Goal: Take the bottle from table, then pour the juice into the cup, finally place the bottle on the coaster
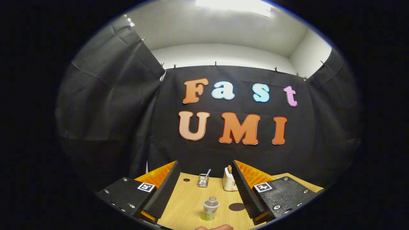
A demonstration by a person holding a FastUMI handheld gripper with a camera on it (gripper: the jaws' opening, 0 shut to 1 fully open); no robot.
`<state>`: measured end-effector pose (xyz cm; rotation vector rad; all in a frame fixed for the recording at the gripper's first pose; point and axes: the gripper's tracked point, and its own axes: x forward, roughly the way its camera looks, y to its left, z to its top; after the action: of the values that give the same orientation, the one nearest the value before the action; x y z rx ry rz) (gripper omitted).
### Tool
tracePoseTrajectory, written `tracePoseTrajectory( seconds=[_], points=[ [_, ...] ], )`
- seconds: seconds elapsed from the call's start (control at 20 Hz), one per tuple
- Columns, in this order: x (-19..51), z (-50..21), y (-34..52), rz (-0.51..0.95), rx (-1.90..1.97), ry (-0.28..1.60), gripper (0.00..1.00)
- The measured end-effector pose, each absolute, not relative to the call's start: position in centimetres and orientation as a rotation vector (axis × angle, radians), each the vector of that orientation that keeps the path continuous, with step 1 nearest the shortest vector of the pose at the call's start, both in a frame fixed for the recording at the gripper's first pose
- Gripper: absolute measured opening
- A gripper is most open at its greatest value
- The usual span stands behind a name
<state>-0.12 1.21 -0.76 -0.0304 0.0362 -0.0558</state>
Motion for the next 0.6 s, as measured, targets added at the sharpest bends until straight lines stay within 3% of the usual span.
tracePoseTrajectory(
  seconds=[0.6],
  points=[
    [1.2,-6.8,0.7,-0.174,-0.155,0.063,0.95]
  ],
)
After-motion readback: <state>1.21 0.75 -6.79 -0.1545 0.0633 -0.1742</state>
